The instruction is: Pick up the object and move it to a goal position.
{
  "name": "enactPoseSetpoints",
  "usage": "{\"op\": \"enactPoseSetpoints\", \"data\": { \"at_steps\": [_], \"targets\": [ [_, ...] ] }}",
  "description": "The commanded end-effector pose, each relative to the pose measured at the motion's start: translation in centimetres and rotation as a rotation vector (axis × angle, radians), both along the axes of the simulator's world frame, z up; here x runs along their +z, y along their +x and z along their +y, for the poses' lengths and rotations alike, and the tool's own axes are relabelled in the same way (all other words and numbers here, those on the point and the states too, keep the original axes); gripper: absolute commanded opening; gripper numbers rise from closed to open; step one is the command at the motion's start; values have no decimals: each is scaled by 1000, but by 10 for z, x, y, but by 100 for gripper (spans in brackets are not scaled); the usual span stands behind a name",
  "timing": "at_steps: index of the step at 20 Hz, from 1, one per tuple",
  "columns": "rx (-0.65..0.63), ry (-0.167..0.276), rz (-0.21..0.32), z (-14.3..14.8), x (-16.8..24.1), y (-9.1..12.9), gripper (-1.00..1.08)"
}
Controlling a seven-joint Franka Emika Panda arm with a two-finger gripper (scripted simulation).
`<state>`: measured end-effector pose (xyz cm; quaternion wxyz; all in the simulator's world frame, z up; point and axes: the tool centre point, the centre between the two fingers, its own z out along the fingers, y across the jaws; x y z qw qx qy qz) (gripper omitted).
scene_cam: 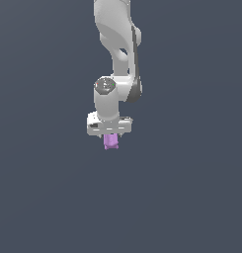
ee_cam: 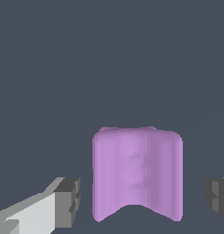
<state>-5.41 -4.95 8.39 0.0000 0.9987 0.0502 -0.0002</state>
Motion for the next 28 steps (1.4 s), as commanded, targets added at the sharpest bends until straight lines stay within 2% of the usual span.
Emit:
{"op": "enactPoseSetpoints", "data": {
  "at_steps": [1, 7, 12, 13, 28],
  "targets": [
    [1, 0, 1, 0, -9, -1, 100],
    [3, 0, 0, 0, -36, -2, 100],
    [3, 0, 0, 0, -43, -1, 100],
    [3, 0, 0, 0, -43, -1, -100],
    [3, 0, -1, 0, -36, 1, -100]
  ]
}}
